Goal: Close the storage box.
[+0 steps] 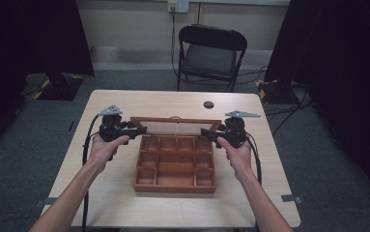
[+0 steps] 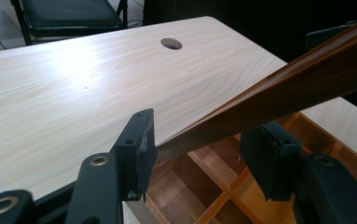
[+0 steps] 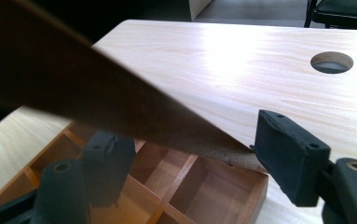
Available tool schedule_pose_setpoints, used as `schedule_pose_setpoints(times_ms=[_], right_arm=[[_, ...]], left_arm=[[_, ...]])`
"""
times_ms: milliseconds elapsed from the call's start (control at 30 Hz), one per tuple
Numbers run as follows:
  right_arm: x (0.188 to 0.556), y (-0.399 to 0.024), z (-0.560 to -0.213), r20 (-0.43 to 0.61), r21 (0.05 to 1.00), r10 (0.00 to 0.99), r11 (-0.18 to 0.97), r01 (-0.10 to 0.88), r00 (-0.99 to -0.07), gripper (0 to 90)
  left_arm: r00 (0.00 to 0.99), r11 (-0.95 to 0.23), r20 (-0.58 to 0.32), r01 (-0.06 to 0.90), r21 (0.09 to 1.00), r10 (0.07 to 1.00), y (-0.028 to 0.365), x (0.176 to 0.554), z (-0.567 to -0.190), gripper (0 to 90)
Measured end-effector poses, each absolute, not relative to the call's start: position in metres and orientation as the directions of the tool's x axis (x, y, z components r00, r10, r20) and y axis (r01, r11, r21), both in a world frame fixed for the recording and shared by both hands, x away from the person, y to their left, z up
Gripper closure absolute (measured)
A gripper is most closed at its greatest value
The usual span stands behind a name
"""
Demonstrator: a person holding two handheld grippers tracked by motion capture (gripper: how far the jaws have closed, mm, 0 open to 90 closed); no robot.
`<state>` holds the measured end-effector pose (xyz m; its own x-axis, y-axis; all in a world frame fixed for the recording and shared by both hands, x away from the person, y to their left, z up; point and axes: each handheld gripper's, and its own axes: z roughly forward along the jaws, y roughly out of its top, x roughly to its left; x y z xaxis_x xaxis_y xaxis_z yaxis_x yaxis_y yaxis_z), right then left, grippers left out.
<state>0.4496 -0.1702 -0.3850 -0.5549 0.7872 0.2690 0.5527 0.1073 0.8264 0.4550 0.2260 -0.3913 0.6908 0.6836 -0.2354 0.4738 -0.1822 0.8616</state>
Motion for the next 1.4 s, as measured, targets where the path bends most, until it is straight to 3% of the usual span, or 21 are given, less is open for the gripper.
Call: schedule_pose_setpoints(times_ms=[133,500,967,1033,1400], right_arm=[[0.446,-0.172,-0.384,0.271,0.825,0.786,0.107,0.555,-0.555,27.0],[0.447,-0.180,-0.393,0.267,0.807,0.808,0.110,0.580,-0.525,26.3],[0.449,-0.195,-0.402,0.284,0.770,0.838,0.091,0.631,-0.466,32.3],[0.448,-0.199,-0.402,0.280,0.765,0.844,0.092,0.637,-0.458,34.6],[0.445,-0.217,-0.396,0.259,0.788,0.872,0.058,0.613,-0.416,37.9]], left_arm=[[0.690,-0.177,-0.217,0.453,0.874,0.690,0.229,0.448,-0.386,38.3],[0.694,-0.180,-0.212,0.447,0.877,0.688,0.220,0.446,-0.388,37.5],[0.682,-0.157,-0.230,0.455,0.877,0.694,0.221,0.451,-0.388,33.8],[0.672,-0.150,-0.242,0.469,0.870,0.700,0.221,0.450,-0.389,29.6],[0.666,-0.164,-0.228,0.471,0.867,0.710,0.222,0.448,-0.389,24.8]])
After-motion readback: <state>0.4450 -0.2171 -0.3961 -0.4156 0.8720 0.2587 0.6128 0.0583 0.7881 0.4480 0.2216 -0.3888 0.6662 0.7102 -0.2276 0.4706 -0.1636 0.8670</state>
